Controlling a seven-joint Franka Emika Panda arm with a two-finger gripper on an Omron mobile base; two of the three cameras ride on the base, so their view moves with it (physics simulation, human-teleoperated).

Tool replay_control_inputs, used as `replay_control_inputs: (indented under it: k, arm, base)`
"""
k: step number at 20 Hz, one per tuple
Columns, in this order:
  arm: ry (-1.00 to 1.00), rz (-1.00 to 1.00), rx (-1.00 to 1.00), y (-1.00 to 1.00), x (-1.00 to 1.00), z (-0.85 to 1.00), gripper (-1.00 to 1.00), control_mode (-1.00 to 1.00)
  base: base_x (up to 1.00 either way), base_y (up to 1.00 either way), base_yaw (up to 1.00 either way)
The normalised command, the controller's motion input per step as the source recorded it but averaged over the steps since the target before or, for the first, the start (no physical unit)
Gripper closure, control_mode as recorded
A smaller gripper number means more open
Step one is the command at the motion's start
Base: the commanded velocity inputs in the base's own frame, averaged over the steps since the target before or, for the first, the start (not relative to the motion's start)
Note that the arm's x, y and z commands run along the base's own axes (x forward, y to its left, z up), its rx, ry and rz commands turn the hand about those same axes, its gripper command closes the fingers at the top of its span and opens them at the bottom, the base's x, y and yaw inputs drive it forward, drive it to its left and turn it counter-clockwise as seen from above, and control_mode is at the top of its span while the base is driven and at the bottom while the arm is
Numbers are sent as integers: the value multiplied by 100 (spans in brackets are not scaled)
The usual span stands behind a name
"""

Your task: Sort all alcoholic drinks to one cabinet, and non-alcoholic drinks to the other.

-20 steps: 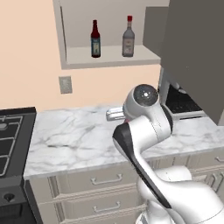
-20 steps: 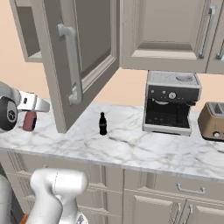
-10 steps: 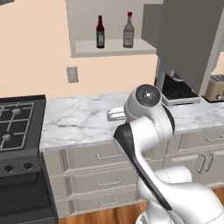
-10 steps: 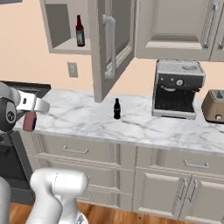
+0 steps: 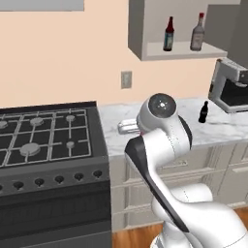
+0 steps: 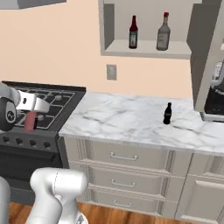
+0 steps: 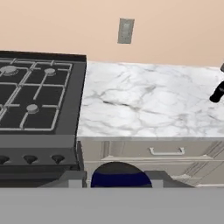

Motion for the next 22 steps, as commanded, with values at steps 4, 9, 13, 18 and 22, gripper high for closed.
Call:
replay_control_inputs:
  k: [4, 9, 13, 18, 22]
  arm:
    - [0, 0, 0, 0, 0, 0, 100, 100]
    - [0, 0, 0, 0, 0, 0, 100, 100]
    - [0, 0, 0, 0, 0, 0, 100, 100]
    - [0, 0, 0, 0, 0, 0, 100, 100]
    - [0, 0, 0, 0, 0, 0, 100, 100]
  base:
    - [-11, 97, 0]
    - [-31, 82, 0]
    - [-33, 73, 0]
    - [-32, 67, 0]
    - [-18, 71, 0]
